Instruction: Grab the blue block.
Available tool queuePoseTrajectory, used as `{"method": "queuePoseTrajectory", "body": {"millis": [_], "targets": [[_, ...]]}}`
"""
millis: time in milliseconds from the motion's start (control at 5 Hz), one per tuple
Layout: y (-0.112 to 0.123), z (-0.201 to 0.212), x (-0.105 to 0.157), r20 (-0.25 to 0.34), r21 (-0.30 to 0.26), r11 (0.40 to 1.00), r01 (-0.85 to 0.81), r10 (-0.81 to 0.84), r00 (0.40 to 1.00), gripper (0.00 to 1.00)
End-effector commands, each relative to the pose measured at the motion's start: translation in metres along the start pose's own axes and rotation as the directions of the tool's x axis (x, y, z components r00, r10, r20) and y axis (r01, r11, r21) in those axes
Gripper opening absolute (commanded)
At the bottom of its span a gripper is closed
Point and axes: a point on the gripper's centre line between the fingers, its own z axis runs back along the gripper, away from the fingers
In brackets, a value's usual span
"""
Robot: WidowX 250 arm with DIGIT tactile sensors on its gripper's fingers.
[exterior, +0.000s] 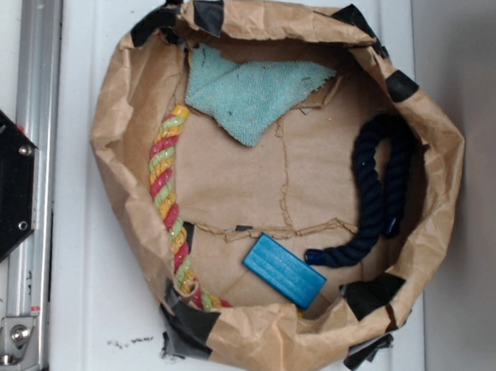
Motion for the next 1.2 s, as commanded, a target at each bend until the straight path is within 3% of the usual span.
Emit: {"method": "queuePoseTrajectory", "body": {"millis": [0, 200, 400, 600, 800, 1000], "targets": [[0.0, 0.0, 0.0, 0.0, 0.0, 1.0, 0.0, 0.0, 1.0, 1.0], [0.0, -0.042, 0.045, 0.139, 0.014, 0.994, 0.107, -0.108, 0.984, 1.0], [0.002, -0.057, 0.096, 0.212, -0.003, 0.984, 0.176, -0.171, 0.962, 1.0], [-0.005, -0.086, 0.143, 0.2, -0.062, 0.964, 0.258, -0.241, 0.95, 1.0], [-0.013, -0.123, 0.165, 0.128, -0.048, 0.96, 0.276, -0.268, 0.955, 1.0], [-0.028, -0.15, 0.153, 0.075, 0.014, 0.939, 0.343, -0.343, 0.936, 1.0]]}}
